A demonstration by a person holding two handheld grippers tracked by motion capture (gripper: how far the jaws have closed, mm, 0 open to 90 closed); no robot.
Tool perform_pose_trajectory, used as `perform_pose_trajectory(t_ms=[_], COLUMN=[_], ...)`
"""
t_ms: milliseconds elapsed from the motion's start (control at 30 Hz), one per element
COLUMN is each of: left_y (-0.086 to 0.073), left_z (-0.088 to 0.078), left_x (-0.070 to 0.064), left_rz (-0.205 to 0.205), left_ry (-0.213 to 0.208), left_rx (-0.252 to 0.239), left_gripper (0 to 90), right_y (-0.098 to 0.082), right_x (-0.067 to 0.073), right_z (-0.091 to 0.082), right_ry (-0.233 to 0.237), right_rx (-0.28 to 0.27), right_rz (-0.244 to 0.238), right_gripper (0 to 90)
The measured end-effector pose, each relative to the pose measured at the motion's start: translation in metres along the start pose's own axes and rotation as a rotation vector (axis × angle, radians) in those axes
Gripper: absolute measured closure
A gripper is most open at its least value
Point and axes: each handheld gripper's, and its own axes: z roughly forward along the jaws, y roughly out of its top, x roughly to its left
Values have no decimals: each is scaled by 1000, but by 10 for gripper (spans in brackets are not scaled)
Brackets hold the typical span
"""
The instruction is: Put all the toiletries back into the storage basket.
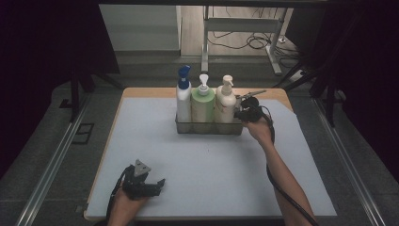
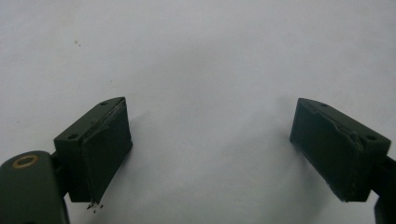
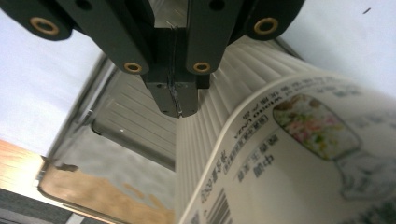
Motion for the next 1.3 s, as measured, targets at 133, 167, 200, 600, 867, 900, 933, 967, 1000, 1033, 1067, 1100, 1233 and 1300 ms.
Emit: perform_pose_trajectory(t_ms=[133, 167, 200, 600, 867, 900, 933, 967, 1000, 1033, 1067, 1100, 1233, 1300], left_y=[0, 0, 0, 0, 0, 0, 0, 0, 0, 0, 0, 0, 0, 0], left_z=[0, 0, 0, 0, 0, 0, 0, 0, 0, 0, 0, 0, 0, 0], left_x=[0, 0, 0, 0, 0, 0, 0, 0, 0, 0, 0, 0, 0, 0], left_rz=[0, 0, 0, 0, 0, 0, 0, 0, 0, -1, -1, -1, -1, -1], left_ry=[0, 0, 0, 0, 0, 0, 0, 0, 0, -1, 0, 0, 0, 0], left_rx=[0, 0, 0, 1, 2, 2, 2, 2, 2, 2, 2, 2, 2, 2], left_gripper=[121, 121, 120, 120, 120, 120, 120, 120, 120, 120, 120, 120, 120, 120], right_y=[1, 1, 1, -1, -3, -3, -3, -3, -3, -3, -3, -3, -4, -4], right_x=[6, 8, 9, 20, 24, 24, 25, 25, 25, 27, 27, 27, 27, 26], right_z=[2, 3, 3, -2, -5, -6, -6, -7, -7, -7, -7, -7, -8, -8], right_ry=[10, 11, 17, 15, 10, 11, 12, 12, 12, 9, 8, 8, 13, 16], right_rx=[0, -2, -3, 0, 3, 3, 2, 3, 3, 2, 3, 3, 2, 1], right_rz=[-17, -17, -21, -50, -64, -67, -67, -69, -69, -73, -75, -77, -70, -71], right_gripper=[897, 897, 897, 898, 899, 899, 899, 899, 899, 899, 899, 899, 898, 897])
